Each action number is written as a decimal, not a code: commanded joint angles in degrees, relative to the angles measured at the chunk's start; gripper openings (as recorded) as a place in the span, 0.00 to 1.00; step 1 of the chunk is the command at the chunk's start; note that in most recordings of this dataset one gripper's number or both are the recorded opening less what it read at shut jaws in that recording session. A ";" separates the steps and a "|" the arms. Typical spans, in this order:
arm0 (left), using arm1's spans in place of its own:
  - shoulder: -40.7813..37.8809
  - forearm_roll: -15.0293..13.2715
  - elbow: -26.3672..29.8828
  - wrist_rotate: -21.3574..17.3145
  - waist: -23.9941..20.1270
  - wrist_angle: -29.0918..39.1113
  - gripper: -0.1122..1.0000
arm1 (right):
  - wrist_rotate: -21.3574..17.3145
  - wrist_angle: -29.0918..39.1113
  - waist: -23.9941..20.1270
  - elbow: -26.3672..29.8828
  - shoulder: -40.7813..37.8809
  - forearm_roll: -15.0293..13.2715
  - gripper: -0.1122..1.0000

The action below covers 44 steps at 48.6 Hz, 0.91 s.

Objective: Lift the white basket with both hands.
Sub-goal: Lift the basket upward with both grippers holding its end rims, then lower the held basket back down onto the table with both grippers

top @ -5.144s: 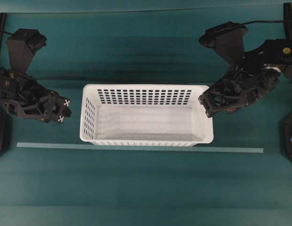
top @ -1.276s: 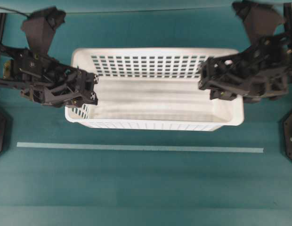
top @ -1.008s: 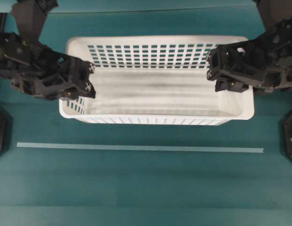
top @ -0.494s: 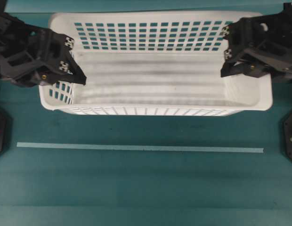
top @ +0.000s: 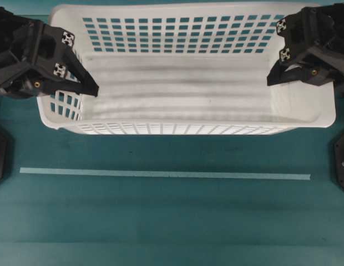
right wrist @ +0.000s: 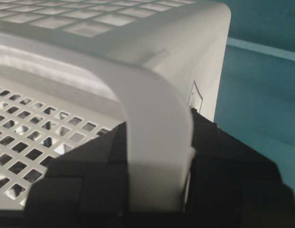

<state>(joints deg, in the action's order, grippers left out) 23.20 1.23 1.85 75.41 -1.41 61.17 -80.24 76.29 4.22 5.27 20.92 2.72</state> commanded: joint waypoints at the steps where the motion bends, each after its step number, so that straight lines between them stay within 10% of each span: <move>1: -1.32 0.35 4.75 -2.90 0.53 -2.29 0.29 | 4.22 -2.64 -2.02 3.34 -1.58 1.05 0.27; 25: -1.58 0.26 1.93 -3.08 0.70 -2.11 0.29 | 4.57 -3.16 -1.23 0.70 -1.49 1.05 0.27; 44: -0.53 0.26 -19.34 -2.99 -1.14 -8.88 0.29 | 4.39 -21.18 0.00 -22.41 -1.41 2.64 0.27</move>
<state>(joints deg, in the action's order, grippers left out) 22.94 1.14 -15.38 74.36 -1.85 58.27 -77.96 63.11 4.92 -14.33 20.92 3.78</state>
